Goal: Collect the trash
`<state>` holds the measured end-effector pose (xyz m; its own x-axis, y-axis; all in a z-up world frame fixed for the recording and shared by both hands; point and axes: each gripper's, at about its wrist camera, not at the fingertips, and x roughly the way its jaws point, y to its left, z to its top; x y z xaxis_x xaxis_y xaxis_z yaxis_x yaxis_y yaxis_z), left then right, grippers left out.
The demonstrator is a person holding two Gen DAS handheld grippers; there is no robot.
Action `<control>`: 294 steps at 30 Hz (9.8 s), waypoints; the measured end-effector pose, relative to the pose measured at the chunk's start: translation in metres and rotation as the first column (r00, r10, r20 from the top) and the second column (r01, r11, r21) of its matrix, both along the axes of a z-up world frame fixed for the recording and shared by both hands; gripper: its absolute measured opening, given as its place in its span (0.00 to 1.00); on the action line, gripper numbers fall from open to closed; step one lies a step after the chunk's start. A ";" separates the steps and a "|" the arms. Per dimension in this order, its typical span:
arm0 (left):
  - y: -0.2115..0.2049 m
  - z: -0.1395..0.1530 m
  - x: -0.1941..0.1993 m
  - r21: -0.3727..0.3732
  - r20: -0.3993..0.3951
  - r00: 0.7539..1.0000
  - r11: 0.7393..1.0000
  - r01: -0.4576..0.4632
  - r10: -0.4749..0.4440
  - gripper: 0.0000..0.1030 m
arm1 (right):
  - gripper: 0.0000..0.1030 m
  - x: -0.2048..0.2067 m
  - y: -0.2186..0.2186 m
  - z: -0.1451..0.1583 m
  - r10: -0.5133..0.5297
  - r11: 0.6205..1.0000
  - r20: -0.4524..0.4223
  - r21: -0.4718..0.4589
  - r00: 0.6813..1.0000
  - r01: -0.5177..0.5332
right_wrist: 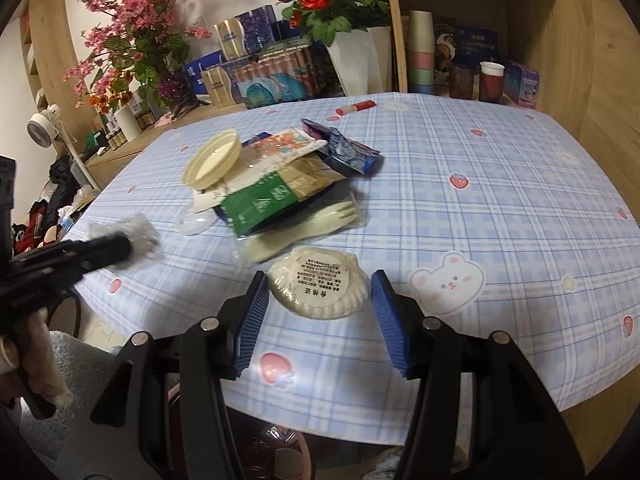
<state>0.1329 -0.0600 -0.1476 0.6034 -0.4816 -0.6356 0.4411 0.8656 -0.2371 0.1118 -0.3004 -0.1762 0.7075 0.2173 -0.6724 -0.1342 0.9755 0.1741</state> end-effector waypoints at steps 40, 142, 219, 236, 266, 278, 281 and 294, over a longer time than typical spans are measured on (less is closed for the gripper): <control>0.108 0.029 -0.135 -0.121 0.076 0.987 0.984 -0.131 0.141 0.11 | 0.53 -0.088 0.106 0.012 0.212 0.971 -0.007 -0.115 0.977 -0.212; 0.097 0.036 -0.006 0.108 0.246 0.945 0.963 -0.248 0.216 0.94 | 0.94 0.008 0.023 0.031 -0.052 0.982 0.120 -0.173 0.991 0.073; 0.124 0.004 0.099 -0.042 0.060 0.981 0.982 -0.184 0.186 0.80 | 0.29 0.186 0.077 0.010 -0.057 0.997 -0.049 0.048 0.997 0.060; 0.125 0.050 0.046 -0.033 0.140 0.973 0.983 -0.178 0.181 0.80 | 0.28 0.119 0.072 0.079 -0.047 0.999 0.096 0.012 0.994 0.046; 0.131 0.087 -0.055 -0.080 0.174 0.960 0.974 -0.210 0.221 0.80 | 0.28 0.002 0.074 0.119 0.079 0.995 0.226 -0.074 0.971 -0.064; 0.137 0.098 -0.096 -0.087 0.194 0.949 0.967 -0.237 0.250 0.80 | 0.28 -0.054 0.077 0.116 0.124 0.992 0.235 -0.055 0.964 -0.114; 0.136 0.097 -0.106 -0.091 0.194 0.949 0.967 -0.236 0.250 0.80 | 0.28 -0.066 0.079 0.110 0.133 0.991 0.219 -0.053 0.967 -0.124; 0.129 0.085 -0.127 -0.085 0.179 0.954 0.970 -0.227 0.239 0.80 | 0.36 -0.091 0.102 0.050 0.240 0.971 0.001 -0.016 0.971 -0.240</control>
<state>0.0055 0.0693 -0.0623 0.8085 -0.3488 -0.4741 0.2706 0.9356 -0.2268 0.0210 -0.1988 -0.1261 0.6383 0.3702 -0.6749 -0.3650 0.9175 0.1580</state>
